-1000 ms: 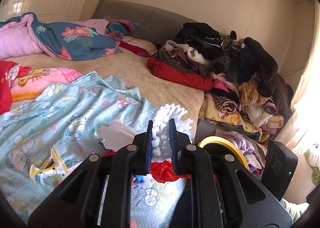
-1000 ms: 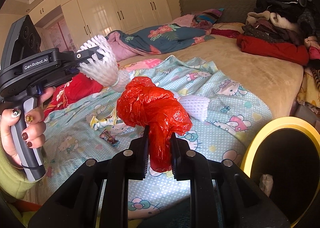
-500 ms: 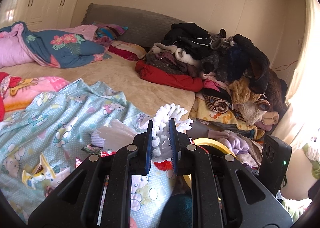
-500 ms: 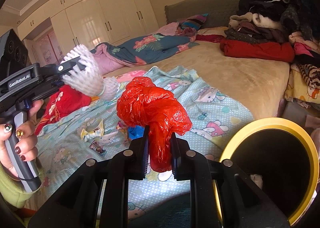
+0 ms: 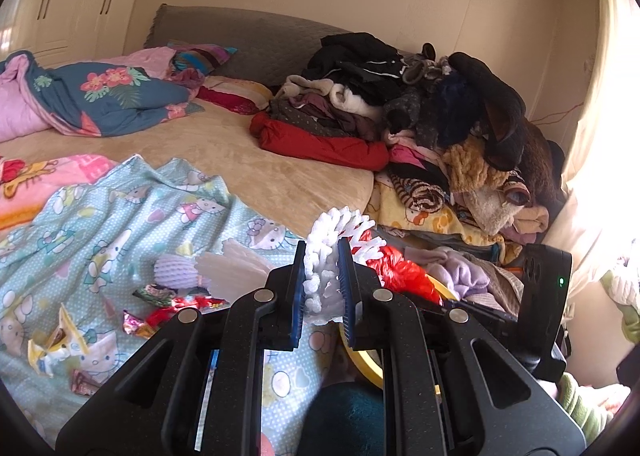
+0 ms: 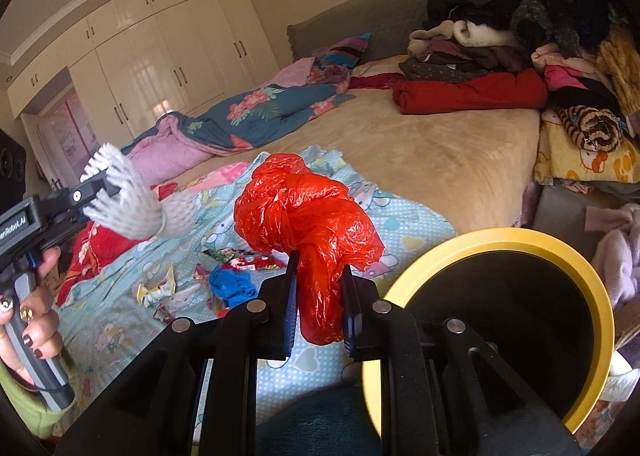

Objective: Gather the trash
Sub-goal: 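Carry the red bag and white cup over the yellow bin, then open both tools to drop the red bag and white cup into the bin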

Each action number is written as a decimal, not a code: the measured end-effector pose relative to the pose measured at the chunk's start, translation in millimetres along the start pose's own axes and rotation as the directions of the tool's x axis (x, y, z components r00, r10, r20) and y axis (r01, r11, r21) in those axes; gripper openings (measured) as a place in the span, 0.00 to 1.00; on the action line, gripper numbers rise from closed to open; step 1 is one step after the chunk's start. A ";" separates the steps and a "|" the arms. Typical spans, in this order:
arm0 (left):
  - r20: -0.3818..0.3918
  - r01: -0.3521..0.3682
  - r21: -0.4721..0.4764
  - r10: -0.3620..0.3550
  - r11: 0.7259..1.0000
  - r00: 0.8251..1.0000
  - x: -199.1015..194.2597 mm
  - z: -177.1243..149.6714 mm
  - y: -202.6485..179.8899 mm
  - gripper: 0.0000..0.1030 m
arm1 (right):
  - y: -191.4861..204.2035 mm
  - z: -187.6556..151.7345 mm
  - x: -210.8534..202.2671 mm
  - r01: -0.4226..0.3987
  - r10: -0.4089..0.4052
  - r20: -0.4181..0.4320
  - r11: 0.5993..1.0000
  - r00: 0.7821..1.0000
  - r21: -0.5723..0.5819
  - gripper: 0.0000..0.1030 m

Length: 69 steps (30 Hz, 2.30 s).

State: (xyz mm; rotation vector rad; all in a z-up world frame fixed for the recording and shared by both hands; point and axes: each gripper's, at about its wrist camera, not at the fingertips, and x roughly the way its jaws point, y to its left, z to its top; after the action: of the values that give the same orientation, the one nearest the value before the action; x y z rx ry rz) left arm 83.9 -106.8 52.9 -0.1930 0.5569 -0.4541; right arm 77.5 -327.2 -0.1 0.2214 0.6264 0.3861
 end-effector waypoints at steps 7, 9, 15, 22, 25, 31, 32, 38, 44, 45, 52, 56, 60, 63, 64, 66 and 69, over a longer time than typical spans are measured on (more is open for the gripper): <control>-0.016 0.022 0.015 -0.022 1.000 1.000 8.7 -5.2 -14.7 0.09 | -21.2 3.0 -8.9 0.025 -0.026 0.024 0.998 0.999 0.049 0.17; -0.023 0.032 0.023 -0.031 0.999 0.999 11.7 -6.9 -20.2 0.09 | -28.5 4.1 -12.3 0.033 -0.035 0.032 0.997 0.999 0.067 0.17; -0.049 0.058 0.044 -0.055 0.997 0.997 24.4 -14.2 -35.8 0.09 | -47.1 5.8 -22.2 0.067 -0.073 0.053 0.992 0.996 0.103 0.17; -0.100 0.098 0.047 -0.093 0.994 0.991 46.7 -27.6 -50.5 0.09 | -72.0 1.9 -29.2 0.132 -0.142 0.052 0.978 0.989 0.164 0.17; -0.130 0.117 0.051 -0.110 0.992 0.985 57.3 -35.8 -58.1 0.09 | -84.3 -1.0 -30.0 0.150 -0.161 0.044 0.970 0.986 0.193 0.17; -0.176 0.145 0.064 -0.132 0.987 0.976 74.1 -47.7 -71.5 0.09 | -103.9 -6.1 -31.5 0.163 -0.176 0.034 0.955 0.984 0.248 0.17; -0.183 0.149 0.066 -0.134 0.987 0.974 76.6 -49.5 -73.7 0.09 | -107.4 -7.5 -32.0 0.166 -0.180 0.030 0.952 0.983 0.257 0.17; -0.229 0.179 0.074 -0.158 0.981 0.961 95.5 -62.2 -88.3 0.09 | -124.3 -13.8 -31.9 0.196 -0.207 0.005 0.934 0.978 0.298 0.17; -0.267 0.193 0.063 -0.169 0.979 0.949 113.4 -73.6 -93.3 0.09 | -134.9 -20.2 -30.3 0.233 -0.236 -0.027 0.921 0.971 0.312 0.17; -0.275 0.195 0.055 -0.172 0.979 0.946 118.2 -75.4 -93.2 0.09 | -136.7 -21.5 -29.6 0.236 -0.238 -0.035 0.919 0.971 0.315 0.17; -0.303 0.207 0.061 -0.180 0.976 0.936 139.7 -81.9 -101.0 0.10 | -149.7 -29.1 -23.2 0.263 -0.249 -0.084 0.904 0.965 0.337 0.19; -0.331 0.213 0.068 -0.179 0.975 0.926 156.7 -88.7 -108.1 0.10 | -159.4 -32.1 -22.2 0.269 -0.250 -0.099 0.892 0.963 0.364 0.19; -0.361 0.224 0.075 -0.183 0.972 0.915 173.2 -94.9 -114.6 0.13 | -167.7 -35.0 -22.1 0.272 -0.249 -0.111 0.877 0.962 0.395 0.27; -0.375 0.221 0.085 -0.174 0.972 0.911 180.3 -98.4 -116.5 0.34 | -173.5 -36.8 -25.3 0.274 -0.255 -0.102 0.864 0.962 0.423 0.46; -0.375 0.215 0.082 -0.169 0.973 0.911 180.2 -99.1 -115.1 0.42 | -175.2 -37.0 -26.6 0.276 -0.260 -0.098 0.859 0.961 0.432 0.52; -0.373 0.204 0.065 -0.166 0.977 0.913 179.5 -98.3 -111.0 0.52 | -177.8 -37.3 -28.4 0.279 -0.268 -0.089 0.852 0.959 0.442 0.53; -0.339 0.170 0.061 -0.139 0.984 0.930 171.1 -93.7 -103.2 0.77 | -178.3 -36.5 -29.6 0.281 -0.278 -0.073 0.853 0.958 0.441 0.58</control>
State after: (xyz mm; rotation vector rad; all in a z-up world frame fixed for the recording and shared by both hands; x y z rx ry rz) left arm 124.0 -282.7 -74.2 -0.0729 0.8560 -0.6713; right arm 83.8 -497.9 -69.6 0.5635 0.7387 -0.0475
